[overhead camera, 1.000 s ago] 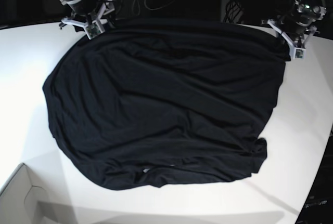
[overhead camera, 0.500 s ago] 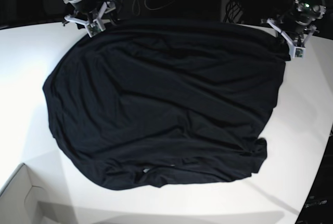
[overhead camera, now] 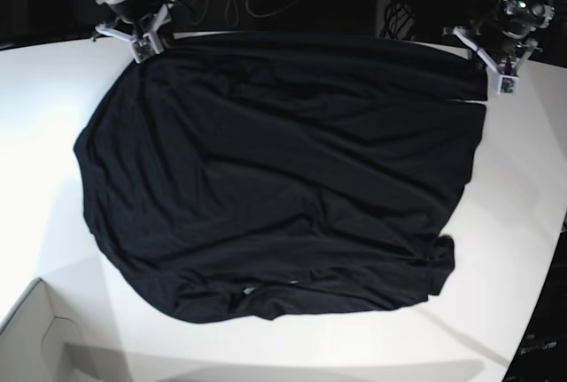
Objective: Layout the t-shirt on the table in an organized manner, then fold the t-shirt properly
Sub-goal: 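Hold the shirt edge with both grippers and pull it outward, then lift the held shirt edge and lay it over the shirt body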
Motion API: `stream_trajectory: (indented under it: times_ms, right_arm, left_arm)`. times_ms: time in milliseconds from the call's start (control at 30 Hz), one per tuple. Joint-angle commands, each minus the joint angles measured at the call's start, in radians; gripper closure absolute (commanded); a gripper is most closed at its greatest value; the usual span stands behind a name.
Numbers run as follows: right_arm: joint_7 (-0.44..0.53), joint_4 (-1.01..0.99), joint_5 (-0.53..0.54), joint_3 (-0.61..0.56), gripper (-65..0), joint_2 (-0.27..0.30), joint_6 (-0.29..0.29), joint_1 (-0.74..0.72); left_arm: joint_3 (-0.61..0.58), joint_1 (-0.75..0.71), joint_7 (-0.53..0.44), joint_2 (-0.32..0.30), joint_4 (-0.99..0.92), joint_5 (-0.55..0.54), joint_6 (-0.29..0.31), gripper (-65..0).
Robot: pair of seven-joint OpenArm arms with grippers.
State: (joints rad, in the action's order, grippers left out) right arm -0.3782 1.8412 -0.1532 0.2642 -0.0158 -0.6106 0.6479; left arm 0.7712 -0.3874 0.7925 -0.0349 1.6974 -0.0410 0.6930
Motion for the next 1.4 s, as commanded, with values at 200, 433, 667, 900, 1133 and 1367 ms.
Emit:
stream_trajectory:
  times_ms: [200, 433, 667, 900, 1133, 1367]
  right_arm:
    - [0.009, 0.143, -0.004, 0.024, 0.0, 0.003, -0.004, 0.072]
    - [0.009, 0.183, -0.004, 0.022, 0.0, 0.001, -0.004, 0.097]
    - [0.034, 0.186, 0.068, 0.03, 0.0, 0.004, -0.004, 0.092]
    - [0.055, 0.188, 0.105, 0.03, 0.0, 0.007, -0.004, 0.069]
    - [0.055, 0.19, 0.105, 0.077, 0.0, 0.007, -0.004, -0.018]
    - [0.055, 0.19, 0.105, 0.082, 0.0, 0.007, -0.004, -0.09]
  left_arm:
    - [0.003, -0.005, 0.009, -0.006, 0.071, 0.005, 0.005, -0.1]
    - [0.004, -0.026, 0.009, 0.011, 0.171, 0.003, 0.005, -0.1]
    - [0.004, -0.022, 0.011, 0.008, 0.22, 0.003, 0.005, -0.1]
    - [0.004, 0.009, 0.011, 0.005, 0.218, 0.011, 0.005, -0.1]
    - [0.003, 0.048, 0.011, 0.005, 0.218, 0.013, 0.005, -0.1]
    - [0.003, 0.103, 0.012, 0.005, 0.218, 0.014, 0.005, -0.1]
